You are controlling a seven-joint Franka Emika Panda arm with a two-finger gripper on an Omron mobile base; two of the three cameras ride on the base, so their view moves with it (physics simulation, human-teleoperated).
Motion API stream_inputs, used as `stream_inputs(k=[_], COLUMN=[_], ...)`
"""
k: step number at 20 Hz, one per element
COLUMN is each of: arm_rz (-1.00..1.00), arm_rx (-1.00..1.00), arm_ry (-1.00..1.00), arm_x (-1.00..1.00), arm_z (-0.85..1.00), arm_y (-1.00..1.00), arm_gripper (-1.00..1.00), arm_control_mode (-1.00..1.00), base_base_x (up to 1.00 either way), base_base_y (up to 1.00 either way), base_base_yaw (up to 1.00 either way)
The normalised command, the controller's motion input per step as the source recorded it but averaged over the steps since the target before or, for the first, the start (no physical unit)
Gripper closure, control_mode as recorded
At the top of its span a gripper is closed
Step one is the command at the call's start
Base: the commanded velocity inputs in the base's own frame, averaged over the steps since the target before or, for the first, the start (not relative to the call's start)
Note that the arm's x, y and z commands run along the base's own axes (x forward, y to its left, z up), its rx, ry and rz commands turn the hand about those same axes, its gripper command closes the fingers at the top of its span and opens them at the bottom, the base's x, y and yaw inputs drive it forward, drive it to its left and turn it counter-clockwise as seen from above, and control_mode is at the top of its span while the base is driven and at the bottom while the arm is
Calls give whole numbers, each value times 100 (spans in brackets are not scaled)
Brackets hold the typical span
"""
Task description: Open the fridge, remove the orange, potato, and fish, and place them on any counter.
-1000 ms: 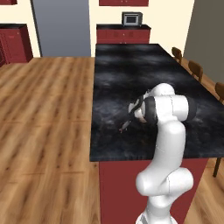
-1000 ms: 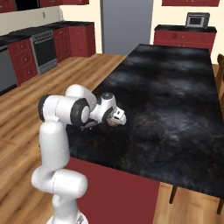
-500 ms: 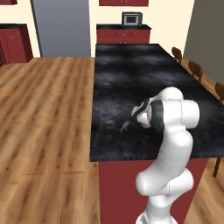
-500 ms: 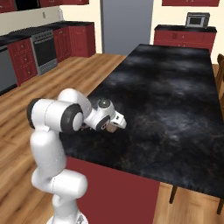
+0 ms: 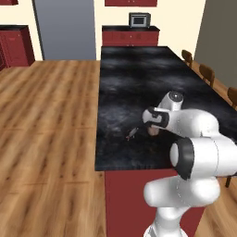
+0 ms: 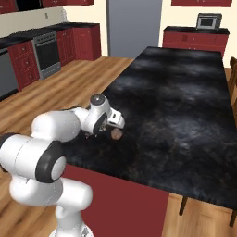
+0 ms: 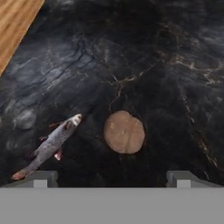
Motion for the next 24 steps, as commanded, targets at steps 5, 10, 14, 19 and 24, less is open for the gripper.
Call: stream_inputs(k=[5,10,14,19,24], arm_rz=[15,6,0,0,2], arm_rx=[0,-3,-5,-2,-2], arm_ry=[0,3,1,0,-30], arm_x=[-80,-100,-100,-100,-100], arm_z=[100,100,99,70,7], arm_y=[43,22,11,7,6], arm_gripper=[-100,-100,-100,-100,-100], arm_control_mode=[-100,-100,-100,-100,-100], base_base_x=[0,0,0,0,0], base_base_y=[0,0,0,0,0], base_base_yaw=[0,0,0,0,0])
